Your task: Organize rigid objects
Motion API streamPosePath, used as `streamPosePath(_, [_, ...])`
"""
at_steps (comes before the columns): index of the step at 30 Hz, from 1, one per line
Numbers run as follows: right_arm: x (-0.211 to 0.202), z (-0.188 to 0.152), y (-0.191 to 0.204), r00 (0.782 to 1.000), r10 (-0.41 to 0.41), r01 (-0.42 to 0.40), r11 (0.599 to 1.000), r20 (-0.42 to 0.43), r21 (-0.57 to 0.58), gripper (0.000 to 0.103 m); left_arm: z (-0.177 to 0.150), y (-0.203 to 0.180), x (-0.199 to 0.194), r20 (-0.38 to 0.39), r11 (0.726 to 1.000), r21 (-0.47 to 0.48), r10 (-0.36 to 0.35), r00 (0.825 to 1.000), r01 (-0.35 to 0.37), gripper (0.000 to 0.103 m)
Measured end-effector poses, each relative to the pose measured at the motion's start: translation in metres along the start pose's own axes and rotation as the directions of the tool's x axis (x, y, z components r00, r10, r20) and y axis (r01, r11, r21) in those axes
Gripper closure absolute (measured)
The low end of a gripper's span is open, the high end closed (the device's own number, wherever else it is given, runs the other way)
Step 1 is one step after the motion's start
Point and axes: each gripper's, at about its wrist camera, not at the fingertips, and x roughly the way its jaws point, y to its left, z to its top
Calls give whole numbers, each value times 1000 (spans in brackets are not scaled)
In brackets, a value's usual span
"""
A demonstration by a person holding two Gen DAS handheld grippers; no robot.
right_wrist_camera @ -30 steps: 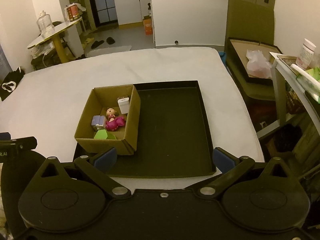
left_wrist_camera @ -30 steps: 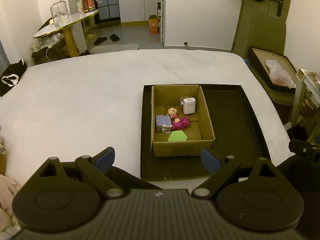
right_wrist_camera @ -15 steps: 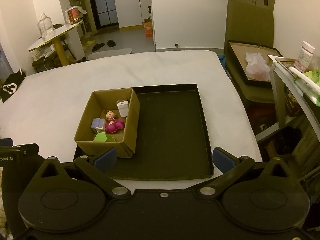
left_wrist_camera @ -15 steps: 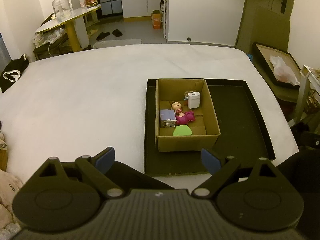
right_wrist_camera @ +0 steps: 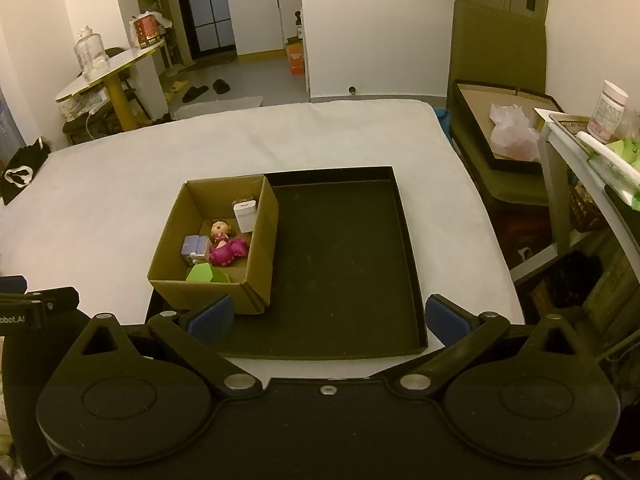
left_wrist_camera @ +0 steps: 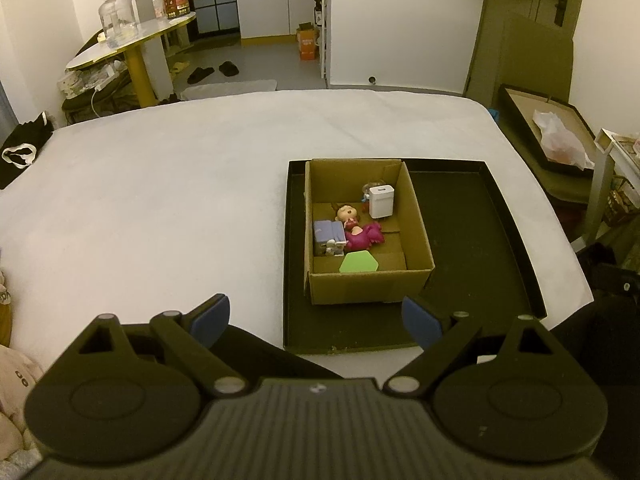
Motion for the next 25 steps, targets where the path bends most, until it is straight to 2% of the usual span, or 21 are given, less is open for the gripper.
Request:
streamPosePath(13, [1,1,0,1000,-6,6,1000,1,-5,0,2,3,1,0,1000,-1,-2,1000,2,11])
streamPosePath(25, [3,-3,2,1000,-20,20,1000,-10,-3,0,6,-7,-2,38,999,30,-44,998,43,11])
